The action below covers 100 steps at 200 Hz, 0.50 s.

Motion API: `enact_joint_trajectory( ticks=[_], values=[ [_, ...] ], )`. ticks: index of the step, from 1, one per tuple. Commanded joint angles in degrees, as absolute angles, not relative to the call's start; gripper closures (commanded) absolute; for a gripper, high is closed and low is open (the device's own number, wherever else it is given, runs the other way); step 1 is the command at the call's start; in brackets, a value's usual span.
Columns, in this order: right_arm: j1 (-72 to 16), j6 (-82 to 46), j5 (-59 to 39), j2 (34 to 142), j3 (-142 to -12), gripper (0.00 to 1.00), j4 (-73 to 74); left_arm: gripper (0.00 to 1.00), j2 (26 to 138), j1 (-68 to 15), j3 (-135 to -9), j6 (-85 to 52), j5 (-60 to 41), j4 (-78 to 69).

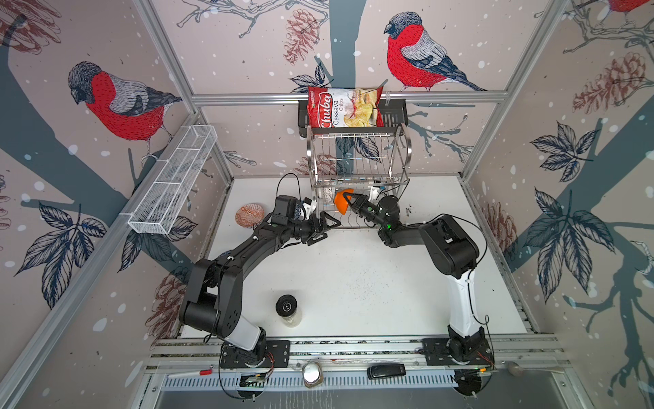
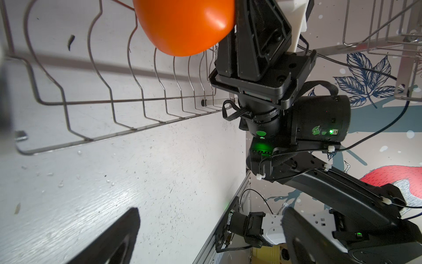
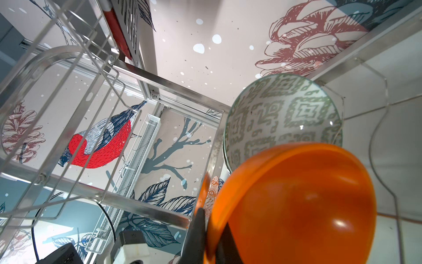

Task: Load the bowls into the dish rack

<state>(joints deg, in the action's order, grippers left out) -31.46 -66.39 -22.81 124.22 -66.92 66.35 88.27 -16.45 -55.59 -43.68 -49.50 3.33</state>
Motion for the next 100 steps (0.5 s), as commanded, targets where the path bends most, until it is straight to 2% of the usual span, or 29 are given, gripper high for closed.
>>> enact_joint_trajectory(
  ticks=[1,100],
  values=[
    [-31.9,-67.4,-22.8,123.6,-66.2,0.96,69.9,0.03,87.8,-16.6,-55.4,-43.8,-50.3,2.3],
    [-31.0,-67.7,-24.3,124.8,-68.5,0.96,67.4,0.03,87.9,-16.8,-55.7,-43.7,-50.2,2.6]
  ],
)
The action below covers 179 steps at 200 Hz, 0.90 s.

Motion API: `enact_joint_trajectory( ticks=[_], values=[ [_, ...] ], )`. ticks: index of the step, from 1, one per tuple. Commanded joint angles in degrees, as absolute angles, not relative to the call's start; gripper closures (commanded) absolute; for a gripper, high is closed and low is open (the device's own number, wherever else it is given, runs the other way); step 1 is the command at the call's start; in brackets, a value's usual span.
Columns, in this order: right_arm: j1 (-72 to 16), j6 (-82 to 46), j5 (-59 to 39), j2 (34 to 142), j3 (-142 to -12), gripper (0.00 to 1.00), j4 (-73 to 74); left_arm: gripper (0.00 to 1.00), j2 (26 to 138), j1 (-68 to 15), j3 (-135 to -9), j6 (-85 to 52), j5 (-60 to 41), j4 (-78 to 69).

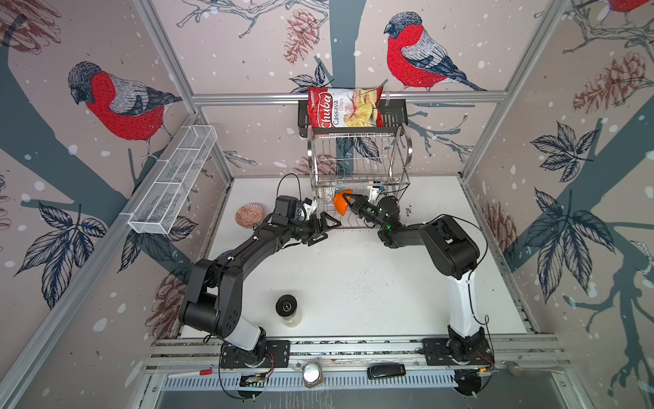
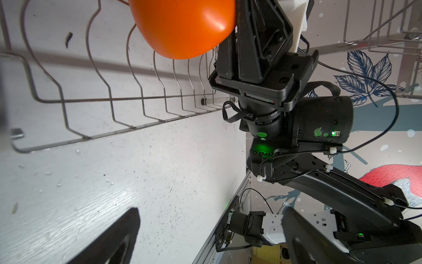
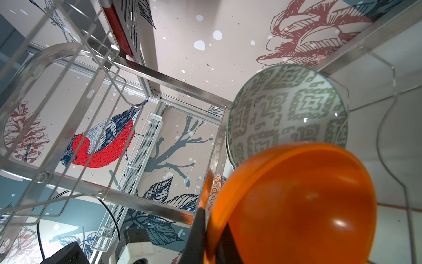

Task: Load the bowls into the dish rack

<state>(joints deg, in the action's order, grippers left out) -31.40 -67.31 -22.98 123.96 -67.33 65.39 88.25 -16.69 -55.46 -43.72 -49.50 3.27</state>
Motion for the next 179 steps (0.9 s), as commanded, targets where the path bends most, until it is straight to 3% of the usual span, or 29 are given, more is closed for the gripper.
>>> enact_joint_trajectory(
  ticks=[1,179],
  values=[
    [-31.0,-67.8,-24.3,124.8,-68.5,0.96,67.5,0.03,87.9,-16.7,-55.7,-43.7,-50.1,2.6],
    [-29.7,-76.3,-16.1,130.2,-73.2,0.96,75.1,0.03,88.2,-16.7,-56.2,-43.4,-50.3,3.1]
  ],
)
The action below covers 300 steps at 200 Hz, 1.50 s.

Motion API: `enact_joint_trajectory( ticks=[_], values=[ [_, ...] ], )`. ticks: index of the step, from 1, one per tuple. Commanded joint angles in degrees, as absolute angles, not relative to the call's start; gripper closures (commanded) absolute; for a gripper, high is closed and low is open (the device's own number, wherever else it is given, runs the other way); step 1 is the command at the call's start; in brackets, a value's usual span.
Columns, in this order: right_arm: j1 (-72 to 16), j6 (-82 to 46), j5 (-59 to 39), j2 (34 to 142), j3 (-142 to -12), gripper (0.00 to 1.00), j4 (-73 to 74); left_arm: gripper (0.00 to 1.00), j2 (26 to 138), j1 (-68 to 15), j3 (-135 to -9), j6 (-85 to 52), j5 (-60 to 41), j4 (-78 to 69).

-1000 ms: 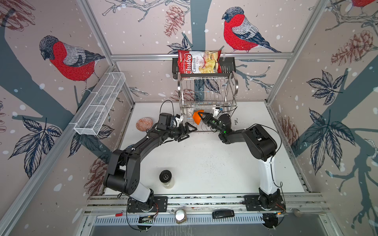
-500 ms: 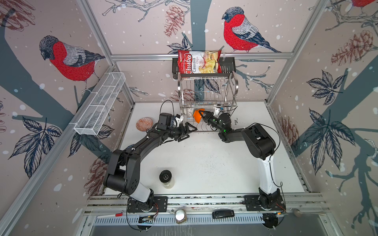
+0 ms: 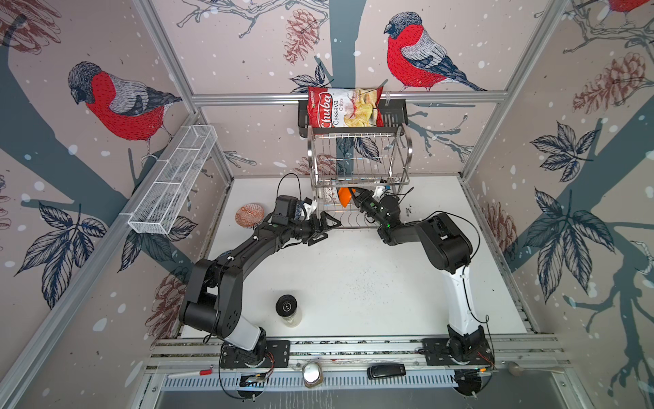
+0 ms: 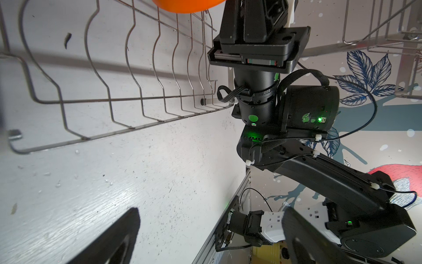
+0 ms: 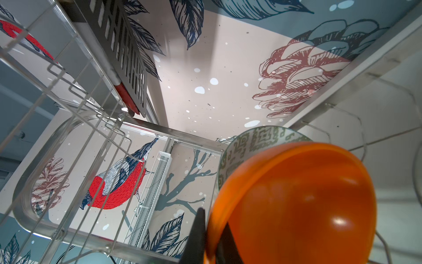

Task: Load the bowls into the dish rack

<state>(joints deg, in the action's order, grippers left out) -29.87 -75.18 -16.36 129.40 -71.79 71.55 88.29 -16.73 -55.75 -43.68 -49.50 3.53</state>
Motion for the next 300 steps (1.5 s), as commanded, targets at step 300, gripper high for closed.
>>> enact_joint_trajectory(
  ticks=[300],
  values=[
    [-27.5,-67.8,-24.2,137.2,-86.6,0.94,60.8,0.03,90.3,-16.8,-56.9,-42.5,-50.3,4.7]
  ],
)
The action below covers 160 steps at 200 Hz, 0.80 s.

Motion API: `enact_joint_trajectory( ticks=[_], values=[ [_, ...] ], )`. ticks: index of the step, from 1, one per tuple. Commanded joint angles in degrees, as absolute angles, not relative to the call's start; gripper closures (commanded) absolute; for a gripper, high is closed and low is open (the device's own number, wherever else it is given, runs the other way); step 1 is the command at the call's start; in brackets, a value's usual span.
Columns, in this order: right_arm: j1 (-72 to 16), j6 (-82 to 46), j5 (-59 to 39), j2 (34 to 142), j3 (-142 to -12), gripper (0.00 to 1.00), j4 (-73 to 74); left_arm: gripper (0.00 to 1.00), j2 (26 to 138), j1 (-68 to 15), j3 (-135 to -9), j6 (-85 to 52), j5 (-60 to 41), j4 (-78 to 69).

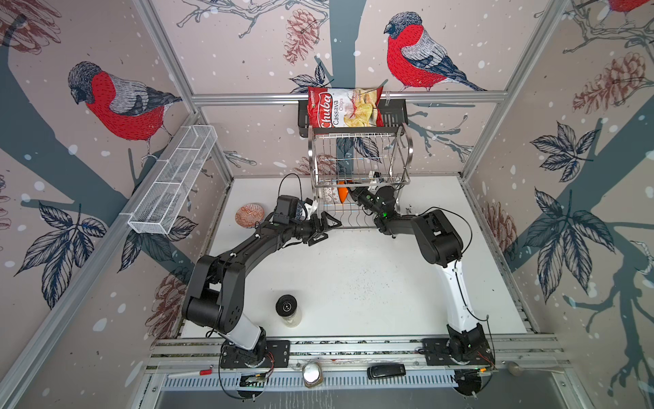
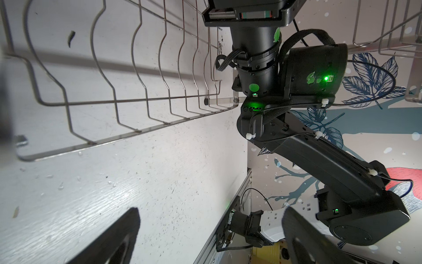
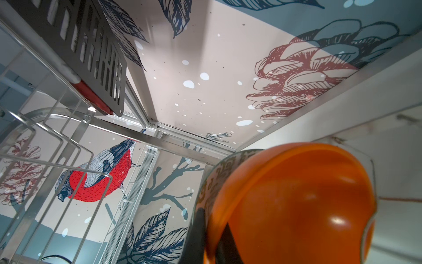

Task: Load the bowls into the dish rack

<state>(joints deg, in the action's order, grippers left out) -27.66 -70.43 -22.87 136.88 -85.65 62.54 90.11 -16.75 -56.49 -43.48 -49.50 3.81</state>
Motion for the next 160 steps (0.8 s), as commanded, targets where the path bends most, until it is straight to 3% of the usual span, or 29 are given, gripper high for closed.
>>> enact_joint_trajectory(
  ticks=[1,160],
  values=[
    [-27.4,-67.7,-24.3,137.2,-86.6,0.94,60.8,0.03,90.3,-16.8,-56.9,-42.5,-50.2,4.7],
    [-26.5,-61.7,-28.1,136.7,-88.6,0.89,53.6,0.03,91.3,-16.7,-59.0,-42.4,-50.3,4.9]
  ],
)
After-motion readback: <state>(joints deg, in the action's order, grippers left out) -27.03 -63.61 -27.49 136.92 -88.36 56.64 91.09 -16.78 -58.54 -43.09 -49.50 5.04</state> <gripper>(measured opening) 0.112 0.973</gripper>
